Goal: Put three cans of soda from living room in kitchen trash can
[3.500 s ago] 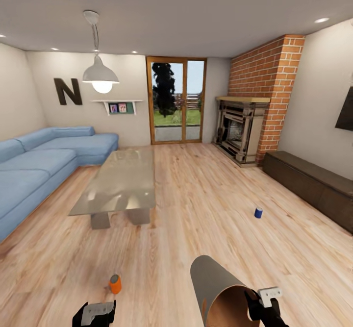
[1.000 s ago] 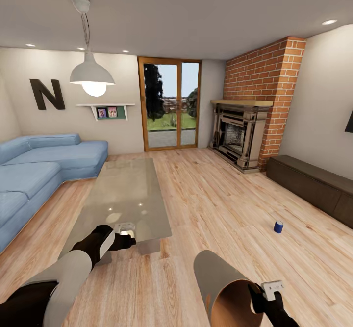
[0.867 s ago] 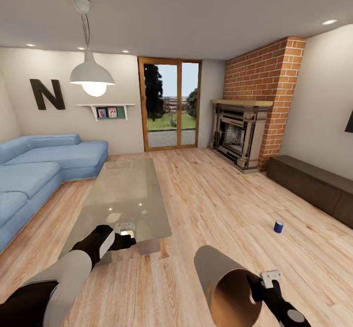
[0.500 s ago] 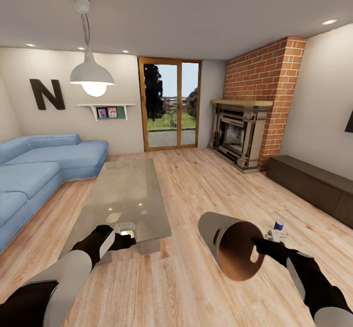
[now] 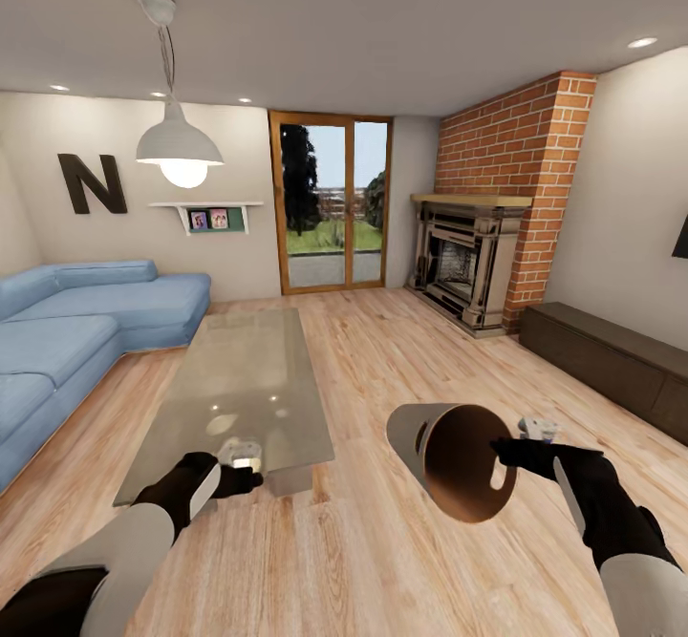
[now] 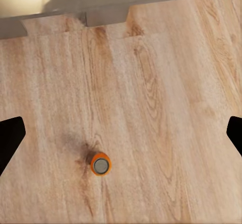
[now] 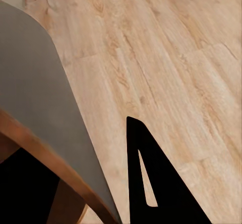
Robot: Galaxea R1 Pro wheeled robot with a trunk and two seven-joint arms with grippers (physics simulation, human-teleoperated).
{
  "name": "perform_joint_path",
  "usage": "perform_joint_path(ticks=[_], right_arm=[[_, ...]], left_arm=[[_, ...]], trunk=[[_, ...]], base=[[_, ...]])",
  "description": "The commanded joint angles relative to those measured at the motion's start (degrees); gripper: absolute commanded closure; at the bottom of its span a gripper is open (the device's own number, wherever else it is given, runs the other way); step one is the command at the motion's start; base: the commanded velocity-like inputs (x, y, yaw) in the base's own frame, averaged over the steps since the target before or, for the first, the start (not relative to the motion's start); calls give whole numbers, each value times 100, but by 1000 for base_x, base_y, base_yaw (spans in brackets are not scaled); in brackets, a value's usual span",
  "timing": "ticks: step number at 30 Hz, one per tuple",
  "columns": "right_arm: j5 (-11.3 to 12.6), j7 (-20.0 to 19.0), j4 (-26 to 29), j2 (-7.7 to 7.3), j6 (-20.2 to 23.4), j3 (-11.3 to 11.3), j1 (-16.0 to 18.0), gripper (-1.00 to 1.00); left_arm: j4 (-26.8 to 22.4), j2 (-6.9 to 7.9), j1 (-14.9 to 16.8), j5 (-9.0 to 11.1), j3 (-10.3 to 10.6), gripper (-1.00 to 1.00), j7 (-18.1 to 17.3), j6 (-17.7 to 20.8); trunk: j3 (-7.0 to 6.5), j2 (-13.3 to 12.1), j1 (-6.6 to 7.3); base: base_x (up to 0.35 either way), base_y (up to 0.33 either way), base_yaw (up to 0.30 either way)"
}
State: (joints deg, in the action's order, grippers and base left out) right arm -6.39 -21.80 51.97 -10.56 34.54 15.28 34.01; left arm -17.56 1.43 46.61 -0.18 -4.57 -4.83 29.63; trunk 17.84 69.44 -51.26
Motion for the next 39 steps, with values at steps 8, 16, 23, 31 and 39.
perform_joint_path(ticks=[8, 16, 23, 31, 39], right_arm=[[-364, -23, 91, 0, 70, -305, 7, 100], [-874, -34, 92, -168, 29, -344, -173, 100], [195, -42, 1101, -276, 1226, -578, -315, 100], [183, -55, 1167, -280, 1279, -593, -324, 100], [182, -61, 1190, -276, 1290, -596, -325, 100]], left_arm=[[0, 0, -258, 1, 0, -100, 0, -256], [-103, 35, -450, 34, 0, -100, -132, -466], [-325, 47, -1586, 51, 0, -100, -204, -744], [-338, 46, -1628, 58, -2, -100, -206, -766], [-336, 43, -1630, 54, -6, -100, -174, -803]], trunk=[[-1, 1, 0], [-1, 1, 0], [-1, 1, 0], [-1, 1, 0], [-1, 1, 0]], base=[[0, 0, 0], [0, 0, 0], [0, 0, 0], [0, 0, 0], [0, 0, 0]])
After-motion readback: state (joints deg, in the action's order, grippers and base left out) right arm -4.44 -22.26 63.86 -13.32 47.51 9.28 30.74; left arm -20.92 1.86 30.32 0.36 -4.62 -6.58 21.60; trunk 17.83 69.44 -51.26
